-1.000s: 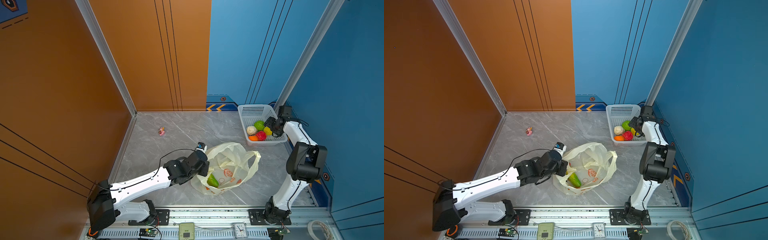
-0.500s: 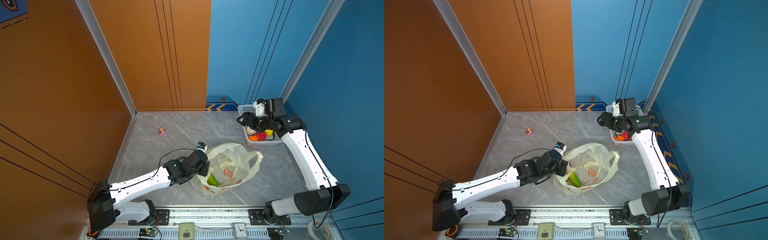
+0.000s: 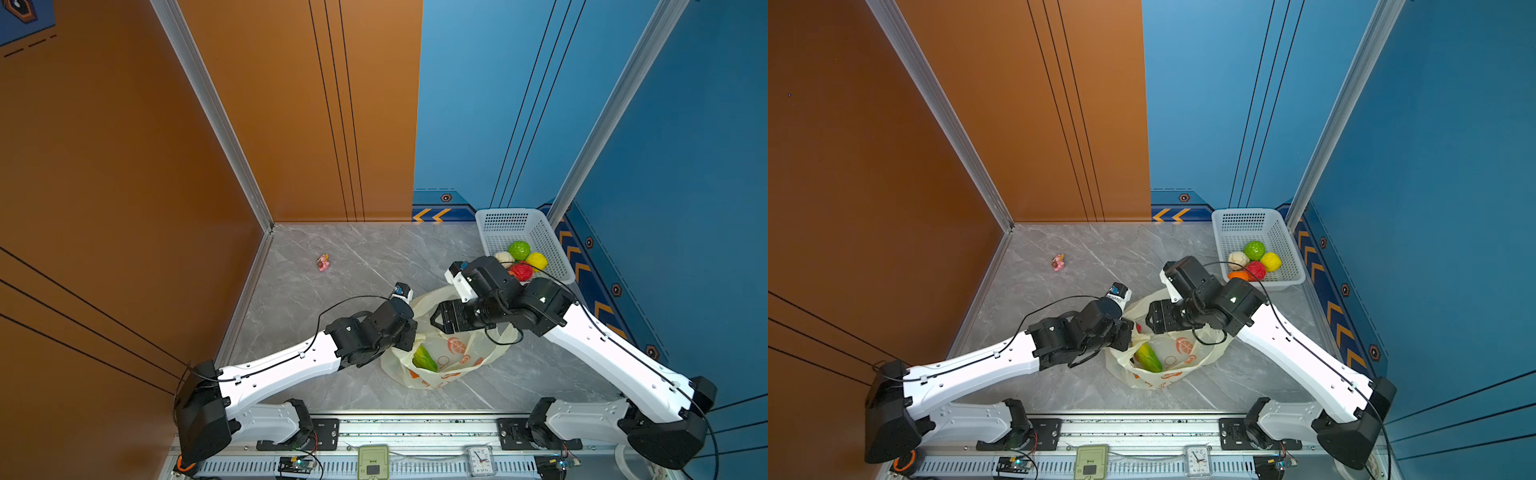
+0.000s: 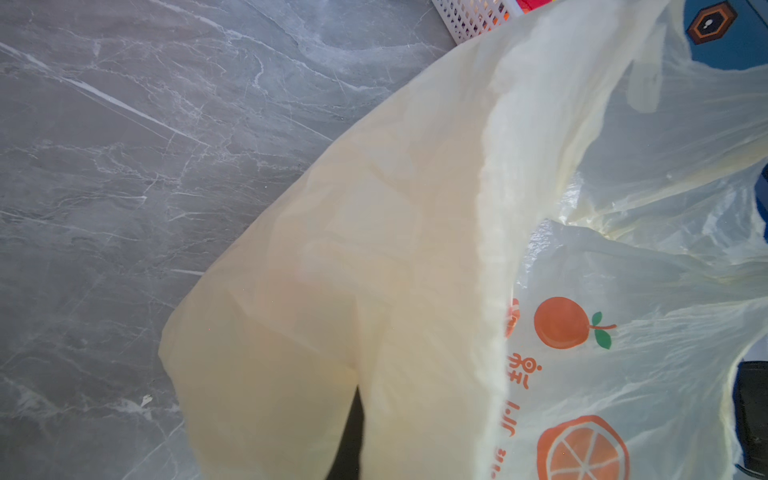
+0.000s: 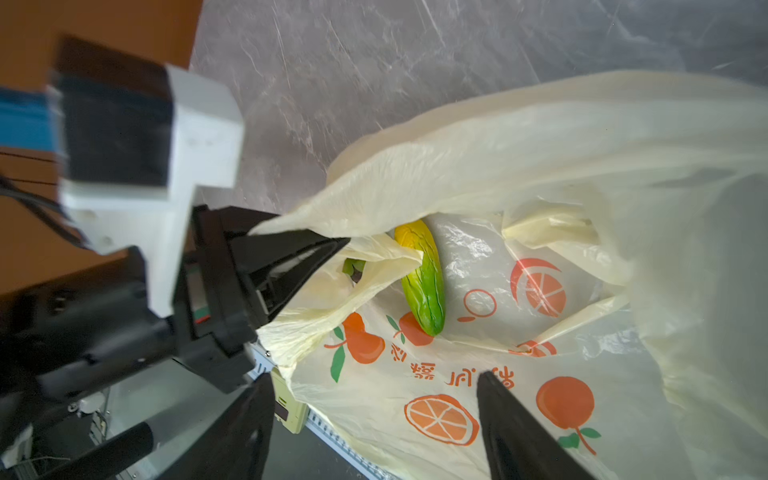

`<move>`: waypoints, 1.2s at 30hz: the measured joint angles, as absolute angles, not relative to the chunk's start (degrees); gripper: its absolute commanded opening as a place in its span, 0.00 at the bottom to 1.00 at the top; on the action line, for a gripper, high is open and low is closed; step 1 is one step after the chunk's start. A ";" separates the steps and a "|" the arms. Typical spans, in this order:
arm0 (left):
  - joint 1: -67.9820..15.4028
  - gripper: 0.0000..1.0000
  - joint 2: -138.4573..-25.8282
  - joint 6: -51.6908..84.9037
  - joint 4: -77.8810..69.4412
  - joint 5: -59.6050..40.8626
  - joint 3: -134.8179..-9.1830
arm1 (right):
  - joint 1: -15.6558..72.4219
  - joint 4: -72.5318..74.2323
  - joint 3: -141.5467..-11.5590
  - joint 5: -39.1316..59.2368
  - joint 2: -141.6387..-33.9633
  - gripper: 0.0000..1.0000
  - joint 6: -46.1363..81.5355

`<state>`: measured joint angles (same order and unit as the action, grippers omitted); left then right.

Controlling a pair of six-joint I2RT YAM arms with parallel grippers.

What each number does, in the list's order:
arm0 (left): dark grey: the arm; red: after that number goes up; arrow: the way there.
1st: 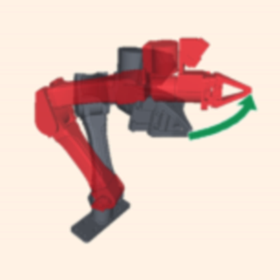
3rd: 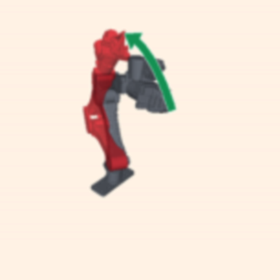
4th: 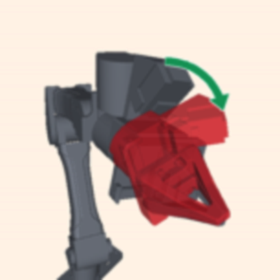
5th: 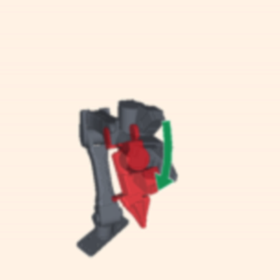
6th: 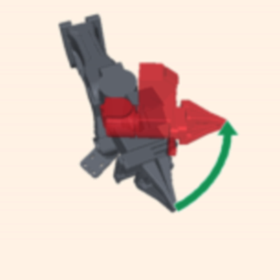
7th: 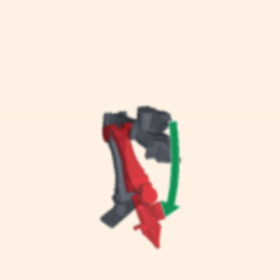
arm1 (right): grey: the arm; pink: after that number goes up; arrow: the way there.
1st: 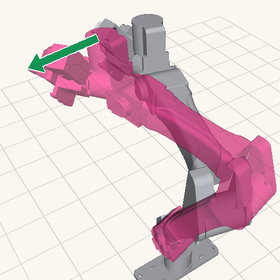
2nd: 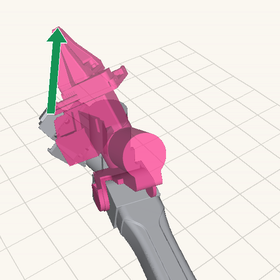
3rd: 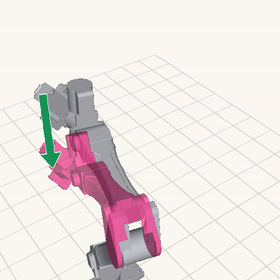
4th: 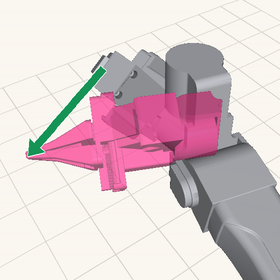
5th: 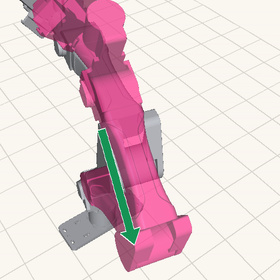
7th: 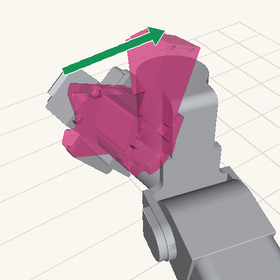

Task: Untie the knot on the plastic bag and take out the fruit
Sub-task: 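Move the right gripper back over the bag mouth, then lower the right gripper into the bag and grasp the green-yellow bitter melon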

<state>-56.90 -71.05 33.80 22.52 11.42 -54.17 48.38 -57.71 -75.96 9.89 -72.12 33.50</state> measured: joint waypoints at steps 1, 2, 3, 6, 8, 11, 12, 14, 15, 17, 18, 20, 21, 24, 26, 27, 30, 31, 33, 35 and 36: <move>-56.90 0.00 -70.94 33.80 22.55 11.42 -54.17 | 49.10 -57.19 -73.82 9.13 -72.20 0.75 33.50; -56.90 0.00 -70.81 33.82 22.57 11.42 -54.17 | 49.60 -56.49 -71.72 8.62 -72.31 0.75 33.50; -56.90 0.00 -70.67 33.82 22.57 11.42 -54.17 | 49.95 -55.59 -69.71 8.23 -72.38 0.74 33.47; -56.90 0.00 -70.37 33.82 22.61 11.42 -54.17 | 50.83 -53.01 -64.55 7.18 -72.79 0.73 33.45; -56.90 0.00 -70.22 33.82 22.68 11.42 -54.17 | 51.81 -51.00 -61.82 6.55 -73.54 0.73 33.36; -56.88 0.00 -70.17 33.82 22.83 11.42 -54.17 | 54.19 -47.31 -57.95 5.82 -74.96 0.73 33.32; -56.90 0.00 -70.17 33.82 22.96 11.44 -54.17 | 54.92 -46.35 -56.90 5.74 -75.44 0.73 33.36; -56.88 0.00 -70.17 33.82 23.40 11.44 -54.17 | 57.01 -43.94 -54.52 5.69 -76.58 0.73 33.93; -56.88 0.00 -70.17 33.82 23.66 11.44 -54.17 | 58.02 -43.00 -53.60 5.69 -76.99 0.73 34.28; -56.73 0.00 -70.17 33.78 24.08 11.46 -54.17 | 60.27 -40.82 -51.68 5.69 -77.60 0.73 35.40; -56.64 0.00 -70.13 33.65 24.27 11.46 -54.17 | 61.58 -39.57 -50.59 5.69 -77.80 0.73 36.21; -56.38 0.00 -69.93 33.34 24.84 11.46 -54.17 | 63.51 -37.15 -48.82 5.74 -78.00 0.73 37.85; -56.21 0.00 -69.78 33.12 25.17 11.46 -54.17 | 64.47 -35.75 -47.94 5.78 -78.22 0.73 38.87; -55.22 0.00 -69.82 32.12 25.98 11.03 -54.46 | 66.61 -31.55 -46.50 5.98 -79.92 0.73 41.52; -54.41 0.00 -70.04 31.20 26.81 10.31 -55.22 | 67.61 -28.67 -46.19 6.17 -81.69 0.74 42.85; -54.02 0.00 -70.30 30.74 27.22 9.89 -55.79 | 67.94 -27.40 -46.15 6.15 -82.56 0.76 43.62; -53.49 0.00 -70.76 29.04 28.18 8.84 -56.97 | 68.16 -25.17 -46.15 5.41 -83.20 0.79 45.56; -53.45 0.00 -70.89 28.36 28.91 8.38 -57.43 | 67.83 -24.69 -46.15 4.71 -82.65 0.80 46.52; -53.45 0.00 -70.94 27.27 29.52 7.53 -58.11 | 66.76 -24.16 -46.00 3.01 -80.79 0.82 48.27; -53.45 0.00 -70.94 26.26 30.02 6.79 -58.37 | 64.95 -23.33 -45.23 1.10 -77.41 0.83 50.43; -53.45 0.00 -70.94 25.85 30.37 6.46 -58.39 | 63.59 -22.92 -44.58 0.05 -75.11 0.83 51.75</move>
